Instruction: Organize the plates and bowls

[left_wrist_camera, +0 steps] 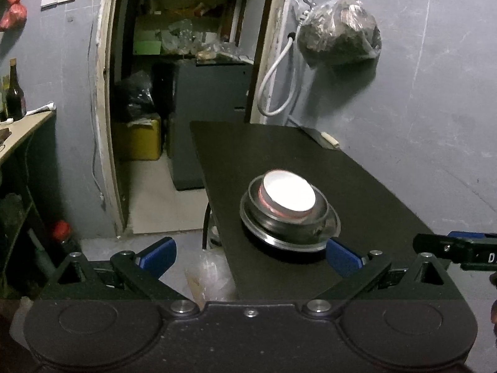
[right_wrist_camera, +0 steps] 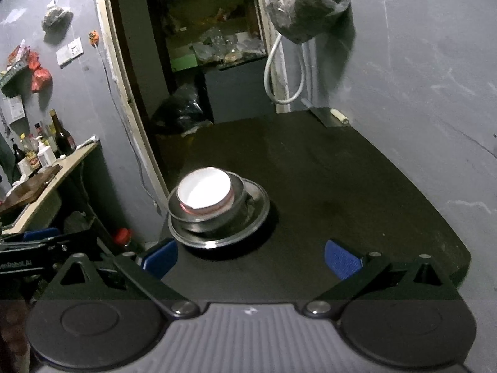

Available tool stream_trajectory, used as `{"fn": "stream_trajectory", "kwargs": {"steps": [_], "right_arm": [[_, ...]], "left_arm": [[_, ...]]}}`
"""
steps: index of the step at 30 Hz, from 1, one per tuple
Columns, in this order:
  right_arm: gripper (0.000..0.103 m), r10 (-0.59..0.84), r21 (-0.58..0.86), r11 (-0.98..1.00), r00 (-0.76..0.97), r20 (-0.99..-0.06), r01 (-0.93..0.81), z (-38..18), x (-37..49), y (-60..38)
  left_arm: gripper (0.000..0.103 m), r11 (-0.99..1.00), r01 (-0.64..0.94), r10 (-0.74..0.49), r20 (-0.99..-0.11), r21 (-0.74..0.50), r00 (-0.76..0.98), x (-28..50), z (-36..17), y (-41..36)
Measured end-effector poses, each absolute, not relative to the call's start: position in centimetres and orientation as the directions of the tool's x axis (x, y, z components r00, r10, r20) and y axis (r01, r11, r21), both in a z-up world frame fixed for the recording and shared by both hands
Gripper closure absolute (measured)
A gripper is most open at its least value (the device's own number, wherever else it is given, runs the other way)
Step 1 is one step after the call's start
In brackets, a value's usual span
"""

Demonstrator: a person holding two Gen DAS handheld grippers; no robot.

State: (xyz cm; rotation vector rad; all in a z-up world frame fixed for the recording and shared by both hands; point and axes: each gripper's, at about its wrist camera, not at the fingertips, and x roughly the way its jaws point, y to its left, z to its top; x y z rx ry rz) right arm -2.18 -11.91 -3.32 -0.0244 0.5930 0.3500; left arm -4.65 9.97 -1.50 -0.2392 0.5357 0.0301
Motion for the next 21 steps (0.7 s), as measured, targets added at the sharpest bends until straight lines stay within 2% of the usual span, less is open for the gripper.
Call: {"fn": "stream_trajectory", "kwargs": {"steps": [21], "right_arm": [[0.000, 0.289, 0.056, 0.945, 0.746, -0.601, -0.321, -4.6, -3.9, -12.2]], "left_arm": [[0.001, 0.981, -0.011, -0.096, -0.532, -0.195, 0.841, -6.4, -2.7, 8.9]]}}
